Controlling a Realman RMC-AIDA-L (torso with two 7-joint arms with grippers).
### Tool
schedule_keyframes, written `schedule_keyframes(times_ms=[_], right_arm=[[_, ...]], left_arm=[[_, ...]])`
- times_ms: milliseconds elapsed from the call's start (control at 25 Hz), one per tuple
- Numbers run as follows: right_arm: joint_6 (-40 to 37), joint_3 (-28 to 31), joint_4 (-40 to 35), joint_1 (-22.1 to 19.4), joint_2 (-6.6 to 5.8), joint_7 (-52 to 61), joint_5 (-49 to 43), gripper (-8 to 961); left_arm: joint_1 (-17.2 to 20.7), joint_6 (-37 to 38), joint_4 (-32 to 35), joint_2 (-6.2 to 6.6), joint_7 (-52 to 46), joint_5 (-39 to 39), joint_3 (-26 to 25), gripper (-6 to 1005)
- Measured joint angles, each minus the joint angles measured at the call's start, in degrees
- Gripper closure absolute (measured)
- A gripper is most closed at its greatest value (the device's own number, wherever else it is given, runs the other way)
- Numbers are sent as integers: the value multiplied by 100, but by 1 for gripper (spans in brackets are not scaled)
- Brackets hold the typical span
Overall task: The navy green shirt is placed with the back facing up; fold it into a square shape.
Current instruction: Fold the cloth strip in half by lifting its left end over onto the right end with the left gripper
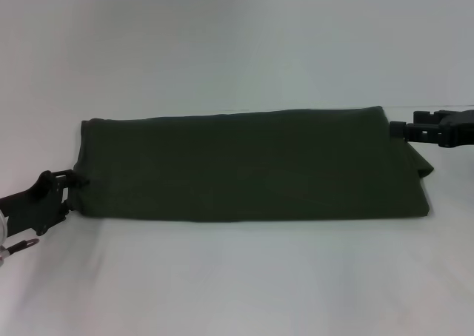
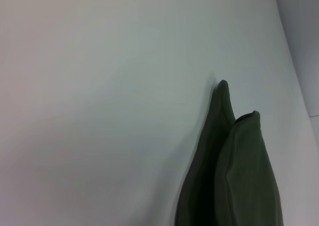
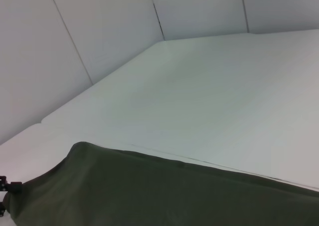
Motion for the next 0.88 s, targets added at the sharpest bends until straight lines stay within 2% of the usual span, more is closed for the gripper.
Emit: schedule_keyframes(times_ms=[400,640,880], right_arm=[[-10,0,0,13,0,0,0,156],[-15,0,0,13,-7,0,0,156],[-17,0,0,2,-9,0,0,156]], left_arm=[[-58,-6,14,32,-44,151,135,504],[-40,-7,13,35,-50,155,134,627],[-31,-7,40,36,-48,159,114,859]])
